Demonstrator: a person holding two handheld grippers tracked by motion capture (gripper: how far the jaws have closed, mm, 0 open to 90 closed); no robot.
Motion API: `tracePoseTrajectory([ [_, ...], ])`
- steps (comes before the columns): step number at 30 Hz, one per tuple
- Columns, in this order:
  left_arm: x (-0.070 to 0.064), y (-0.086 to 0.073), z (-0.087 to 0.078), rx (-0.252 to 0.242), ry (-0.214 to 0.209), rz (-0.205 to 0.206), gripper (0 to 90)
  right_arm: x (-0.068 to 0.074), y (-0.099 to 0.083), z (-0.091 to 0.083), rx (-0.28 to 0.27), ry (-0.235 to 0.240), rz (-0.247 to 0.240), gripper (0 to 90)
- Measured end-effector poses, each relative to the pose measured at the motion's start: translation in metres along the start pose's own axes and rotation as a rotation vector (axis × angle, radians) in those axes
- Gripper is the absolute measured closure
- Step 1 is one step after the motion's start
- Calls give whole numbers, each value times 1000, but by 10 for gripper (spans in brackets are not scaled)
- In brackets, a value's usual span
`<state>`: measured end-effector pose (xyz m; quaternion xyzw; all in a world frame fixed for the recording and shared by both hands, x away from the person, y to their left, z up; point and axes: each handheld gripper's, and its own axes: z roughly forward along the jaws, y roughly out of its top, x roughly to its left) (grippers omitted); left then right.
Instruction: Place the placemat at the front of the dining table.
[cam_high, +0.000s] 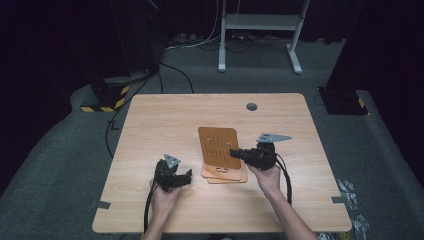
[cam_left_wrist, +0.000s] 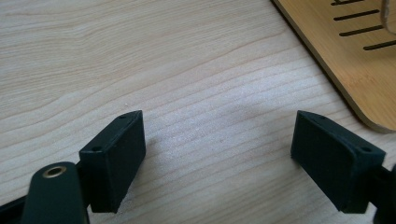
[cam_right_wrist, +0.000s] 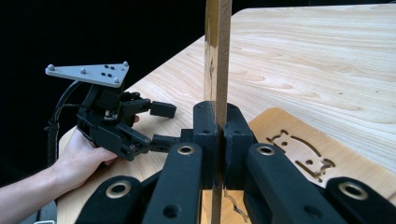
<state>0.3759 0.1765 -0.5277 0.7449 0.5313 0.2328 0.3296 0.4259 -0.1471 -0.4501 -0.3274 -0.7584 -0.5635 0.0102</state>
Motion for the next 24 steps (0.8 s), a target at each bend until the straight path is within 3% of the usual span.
tracePoseTrajectory([
  [24,0,0,0,5,3,-6,172,-8,-1,-22,-23,-40,11,870],
])
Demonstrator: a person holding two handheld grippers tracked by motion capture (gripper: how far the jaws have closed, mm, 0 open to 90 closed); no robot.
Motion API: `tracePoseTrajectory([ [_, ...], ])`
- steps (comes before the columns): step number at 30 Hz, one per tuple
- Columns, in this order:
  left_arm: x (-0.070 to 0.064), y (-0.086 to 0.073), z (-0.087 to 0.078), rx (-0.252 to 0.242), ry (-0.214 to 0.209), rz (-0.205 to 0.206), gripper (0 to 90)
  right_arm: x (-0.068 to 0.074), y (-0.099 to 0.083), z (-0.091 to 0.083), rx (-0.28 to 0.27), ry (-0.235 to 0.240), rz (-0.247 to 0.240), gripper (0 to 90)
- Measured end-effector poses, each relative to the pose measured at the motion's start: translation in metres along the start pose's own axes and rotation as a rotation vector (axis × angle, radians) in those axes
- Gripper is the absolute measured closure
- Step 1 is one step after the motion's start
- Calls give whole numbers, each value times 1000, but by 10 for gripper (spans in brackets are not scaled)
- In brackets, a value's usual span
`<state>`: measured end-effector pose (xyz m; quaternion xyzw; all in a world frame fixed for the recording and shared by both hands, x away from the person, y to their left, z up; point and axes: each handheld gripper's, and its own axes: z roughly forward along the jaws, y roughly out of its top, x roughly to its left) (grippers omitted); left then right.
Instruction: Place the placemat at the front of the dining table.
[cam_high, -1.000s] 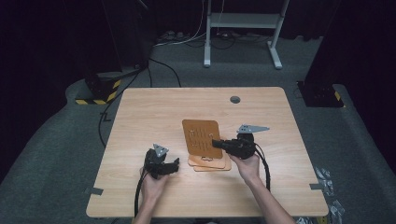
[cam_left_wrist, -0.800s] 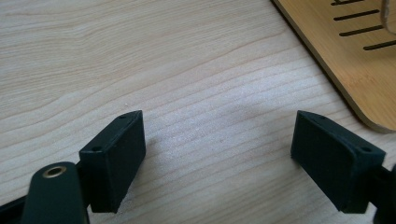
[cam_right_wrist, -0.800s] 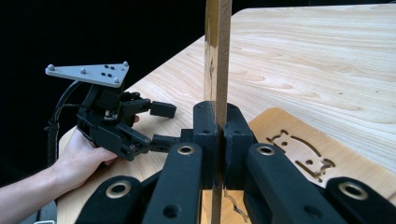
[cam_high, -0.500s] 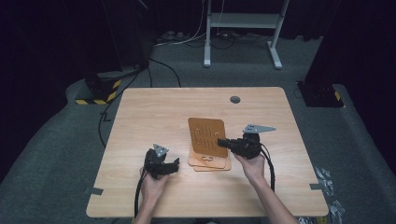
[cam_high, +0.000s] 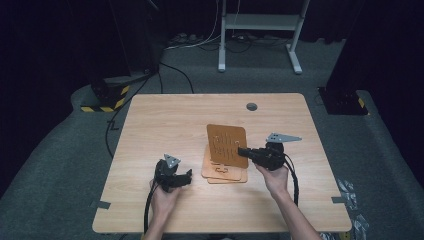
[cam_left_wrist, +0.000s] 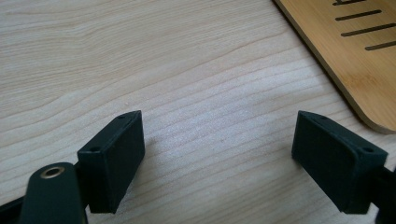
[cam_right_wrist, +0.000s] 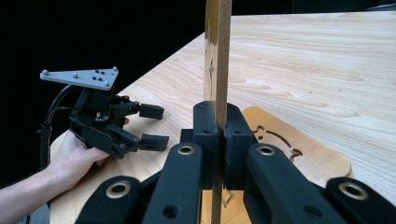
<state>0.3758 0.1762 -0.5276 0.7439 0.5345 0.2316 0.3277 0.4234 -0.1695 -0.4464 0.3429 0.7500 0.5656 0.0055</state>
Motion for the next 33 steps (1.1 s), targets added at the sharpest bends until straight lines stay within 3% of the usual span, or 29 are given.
tracePoseTrajectory([
  [33,0,0,0,-4,-2,-5,172,-8,2,-27,-30,-51,9,869],
])
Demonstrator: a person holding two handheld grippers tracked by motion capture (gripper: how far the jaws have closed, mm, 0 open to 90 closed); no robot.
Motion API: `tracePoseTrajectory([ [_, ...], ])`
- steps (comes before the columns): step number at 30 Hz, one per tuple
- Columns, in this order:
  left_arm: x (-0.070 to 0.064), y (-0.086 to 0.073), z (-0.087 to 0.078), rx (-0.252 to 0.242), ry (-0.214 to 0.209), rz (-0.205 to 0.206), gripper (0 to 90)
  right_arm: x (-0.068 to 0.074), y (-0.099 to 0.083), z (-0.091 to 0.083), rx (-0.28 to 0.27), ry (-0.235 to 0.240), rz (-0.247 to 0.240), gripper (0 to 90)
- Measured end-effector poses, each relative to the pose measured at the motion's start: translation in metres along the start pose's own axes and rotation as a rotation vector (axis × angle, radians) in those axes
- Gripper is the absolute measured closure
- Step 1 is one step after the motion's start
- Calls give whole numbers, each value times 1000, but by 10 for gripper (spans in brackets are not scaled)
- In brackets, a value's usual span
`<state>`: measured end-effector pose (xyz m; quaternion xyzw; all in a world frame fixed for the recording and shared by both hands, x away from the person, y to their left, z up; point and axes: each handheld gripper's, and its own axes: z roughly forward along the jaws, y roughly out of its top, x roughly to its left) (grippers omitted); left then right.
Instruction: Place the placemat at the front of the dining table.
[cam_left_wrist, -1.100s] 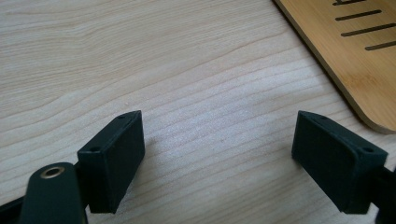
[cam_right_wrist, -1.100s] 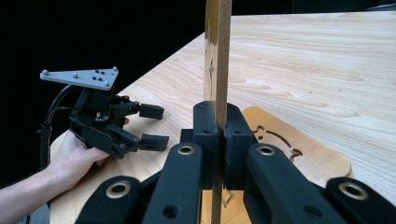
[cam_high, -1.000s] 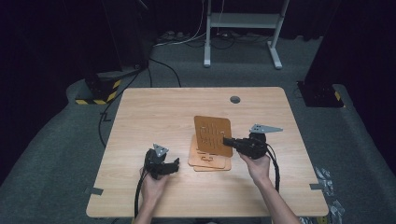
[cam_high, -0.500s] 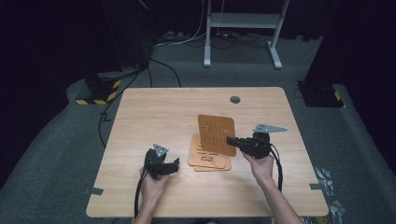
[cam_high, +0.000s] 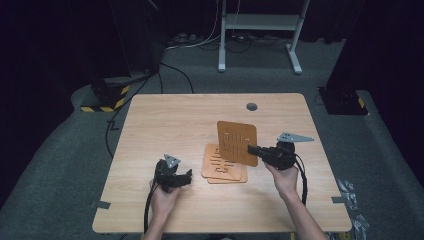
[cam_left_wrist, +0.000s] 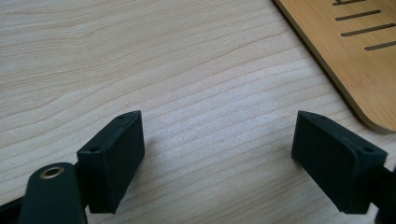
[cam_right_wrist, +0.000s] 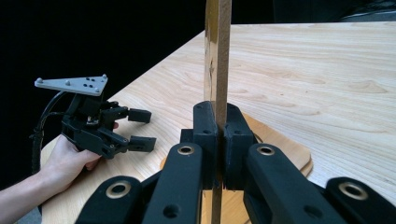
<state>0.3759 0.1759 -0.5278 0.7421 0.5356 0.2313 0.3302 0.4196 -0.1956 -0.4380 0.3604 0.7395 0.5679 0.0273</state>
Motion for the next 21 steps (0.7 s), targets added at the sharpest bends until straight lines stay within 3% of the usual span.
tracePoseTrajectory([
  [21,0,0,0,0,0,4,172,-10,-3,-19,-26,-39,11,869],
])
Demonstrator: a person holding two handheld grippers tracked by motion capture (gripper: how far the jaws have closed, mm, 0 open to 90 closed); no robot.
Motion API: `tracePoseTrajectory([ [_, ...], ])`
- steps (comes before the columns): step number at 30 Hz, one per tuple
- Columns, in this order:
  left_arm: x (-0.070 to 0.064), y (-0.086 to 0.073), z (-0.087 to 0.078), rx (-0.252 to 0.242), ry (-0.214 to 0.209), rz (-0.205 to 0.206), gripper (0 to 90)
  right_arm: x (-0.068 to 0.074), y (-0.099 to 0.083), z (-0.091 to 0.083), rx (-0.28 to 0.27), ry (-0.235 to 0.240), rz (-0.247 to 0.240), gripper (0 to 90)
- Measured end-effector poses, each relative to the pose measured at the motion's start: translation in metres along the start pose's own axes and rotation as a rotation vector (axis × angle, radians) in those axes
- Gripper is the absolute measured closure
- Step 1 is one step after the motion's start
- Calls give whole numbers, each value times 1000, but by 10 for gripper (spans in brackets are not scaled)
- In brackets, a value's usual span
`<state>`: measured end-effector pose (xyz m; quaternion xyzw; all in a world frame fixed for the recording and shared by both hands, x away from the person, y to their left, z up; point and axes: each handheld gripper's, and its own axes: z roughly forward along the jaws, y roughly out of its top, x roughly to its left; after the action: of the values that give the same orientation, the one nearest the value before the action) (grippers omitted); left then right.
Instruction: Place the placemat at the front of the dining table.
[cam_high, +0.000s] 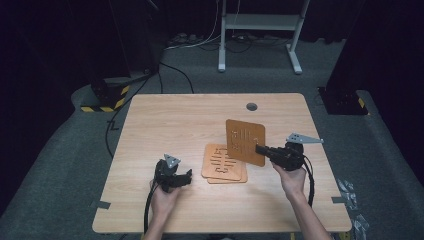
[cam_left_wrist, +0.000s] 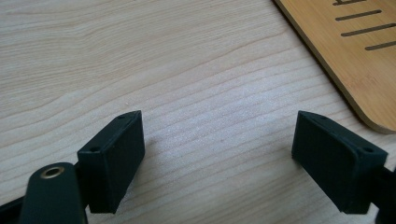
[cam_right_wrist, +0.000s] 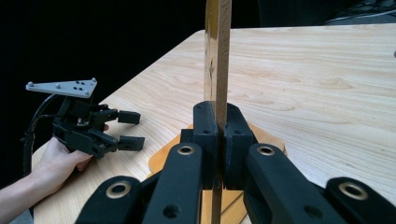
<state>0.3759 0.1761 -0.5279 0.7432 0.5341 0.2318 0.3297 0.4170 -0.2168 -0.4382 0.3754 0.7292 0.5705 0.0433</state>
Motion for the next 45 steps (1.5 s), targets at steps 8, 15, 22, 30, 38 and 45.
tracePoseTrajectory([
  [8,0,0,0,0,0,0,172,-2,-1,-6,-8,-10,5,869],
  [15,0,0,0,0,0,0,172,-4,-1,-11,-13,-16,13,869],
  [22,0,0,0,0,0,0,172,-6,0,-16,-21,-22,14,869],
  [30,0,0,0,0,0,0,172,-8,0,-21,-26,-36,22,869],
  [38,0,0,0,3,1,0,172,-11,-2,-29,-27,-50,28,869],
  [45,0,0,0,0,0,0,172,-13,-1,-35,-36,-61,26,869],
])
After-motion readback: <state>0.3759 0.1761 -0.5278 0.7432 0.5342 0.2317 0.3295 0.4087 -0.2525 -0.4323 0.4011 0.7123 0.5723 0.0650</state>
